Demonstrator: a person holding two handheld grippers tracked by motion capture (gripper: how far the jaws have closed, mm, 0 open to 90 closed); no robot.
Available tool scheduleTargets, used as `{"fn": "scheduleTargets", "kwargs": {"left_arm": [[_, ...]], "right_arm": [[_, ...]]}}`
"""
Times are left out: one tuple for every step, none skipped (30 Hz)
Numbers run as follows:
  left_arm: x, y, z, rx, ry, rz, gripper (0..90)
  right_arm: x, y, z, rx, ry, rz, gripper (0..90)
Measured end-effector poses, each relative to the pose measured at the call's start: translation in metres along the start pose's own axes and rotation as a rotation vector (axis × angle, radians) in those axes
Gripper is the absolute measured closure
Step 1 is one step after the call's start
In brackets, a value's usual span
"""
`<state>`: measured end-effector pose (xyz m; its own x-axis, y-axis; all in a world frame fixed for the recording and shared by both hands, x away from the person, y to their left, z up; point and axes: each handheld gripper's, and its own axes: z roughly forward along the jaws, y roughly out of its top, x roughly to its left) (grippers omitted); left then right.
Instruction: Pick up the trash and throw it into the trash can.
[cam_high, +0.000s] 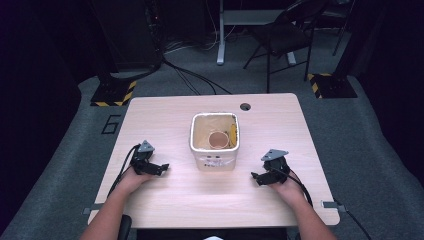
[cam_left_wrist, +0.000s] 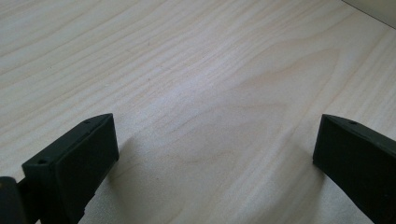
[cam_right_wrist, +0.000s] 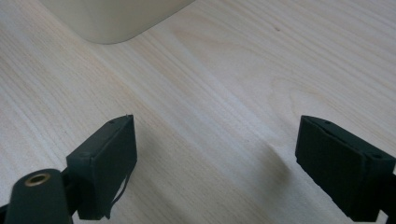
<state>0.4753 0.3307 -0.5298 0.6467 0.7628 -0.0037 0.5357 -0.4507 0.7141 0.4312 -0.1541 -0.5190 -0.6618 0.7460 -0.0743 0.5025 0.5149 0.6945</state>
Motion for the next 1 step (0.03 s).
{"fn": "scheduleTargets", "kwargs": {"left_arm": [[0.0, 0.0, 0.0, 0.0, 0.0, 0.0, 0.1]], "right_arm": [[0.0003, -0.0002, 0.0013, -0.001, 0.002, 0.003, 11.8]]}}
